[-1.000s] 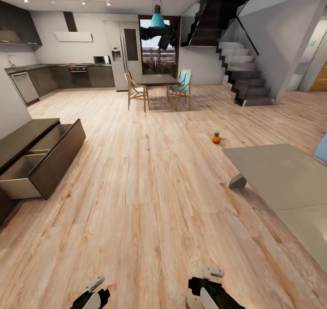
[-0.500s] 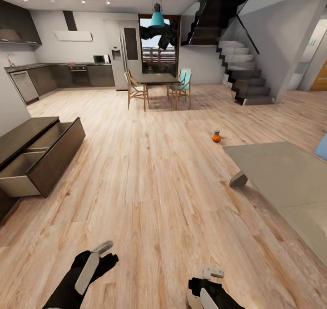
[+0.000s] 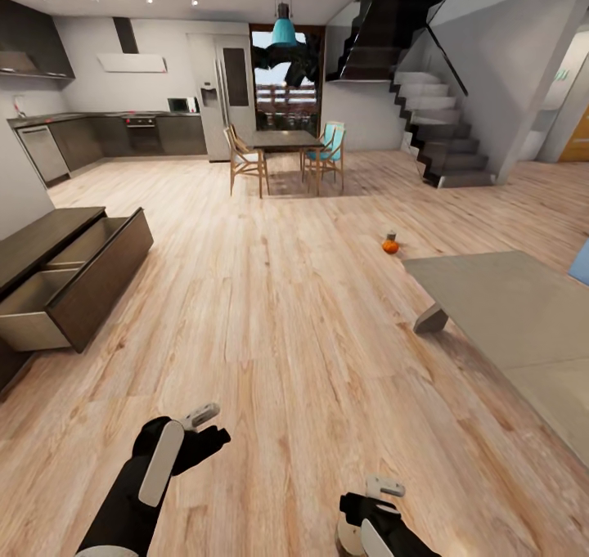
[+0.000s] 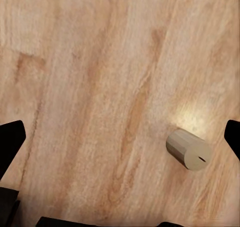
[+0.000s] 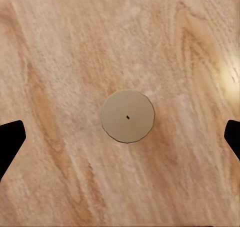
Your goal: Place each of the two pumpkins and all three candles from the living room inside a cabinet in the living room (use any cabinet), then make sure every cabinet is closed, and position the cauldron so it is next to a table in the living room.
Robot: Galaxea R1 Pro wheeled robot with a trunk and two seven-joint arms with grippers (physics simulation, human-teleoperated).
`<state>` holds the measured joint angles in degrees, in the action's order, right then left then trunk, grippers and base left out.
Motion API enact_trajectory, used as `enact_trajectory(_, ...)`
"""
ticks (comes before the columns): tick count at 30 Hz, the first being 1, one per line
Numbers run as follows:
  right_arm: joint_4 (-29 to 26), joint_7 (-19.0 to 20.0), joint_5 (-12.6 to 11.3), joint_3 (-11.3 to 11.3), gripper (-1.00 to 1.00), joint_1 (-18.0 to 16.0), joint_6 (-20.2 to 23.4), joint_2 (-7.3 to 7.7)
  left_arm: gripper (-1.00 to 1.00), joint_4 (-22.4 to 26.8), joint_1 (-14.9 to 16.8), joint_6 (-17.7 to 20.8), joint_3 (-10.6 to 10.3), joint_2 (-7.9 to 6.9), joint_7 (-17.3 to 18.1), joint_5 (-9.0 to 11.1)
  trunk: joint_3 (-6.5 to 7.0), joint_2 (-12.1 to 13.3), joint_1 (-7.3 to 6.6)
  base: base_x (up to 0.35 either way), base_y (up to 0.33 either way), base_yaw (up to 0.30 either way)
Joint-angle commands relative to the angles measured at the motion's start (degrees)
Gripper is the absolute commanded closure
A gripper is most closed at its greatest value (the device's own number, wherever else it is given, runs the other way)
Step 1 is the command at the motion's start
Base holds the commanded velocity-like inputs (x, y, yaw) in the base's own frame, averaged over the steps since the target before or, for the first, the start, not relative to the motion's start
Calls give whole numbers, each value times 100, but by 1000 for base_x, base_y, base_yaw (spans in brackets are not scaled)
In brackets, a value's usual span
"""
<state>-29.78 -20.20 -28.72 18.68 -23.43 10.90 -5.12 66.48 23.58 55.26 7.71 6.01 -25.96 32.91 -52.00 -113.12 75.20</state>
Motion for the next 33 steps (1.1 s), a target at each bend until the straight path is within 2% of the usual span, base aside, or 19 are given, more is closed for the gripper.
enact_trajectory(1,-11,-48,-39,39,-100,-3,12,5,-100,31,5,33,12,12,-71,65,-24,-44,22,0,0,0)
enact_trajectory(33,-11,-80,-81,-8,-100,-3,-54,-15,-100,132,5,125,32,38,-75,99,-598,-1327,725,0,0,0)
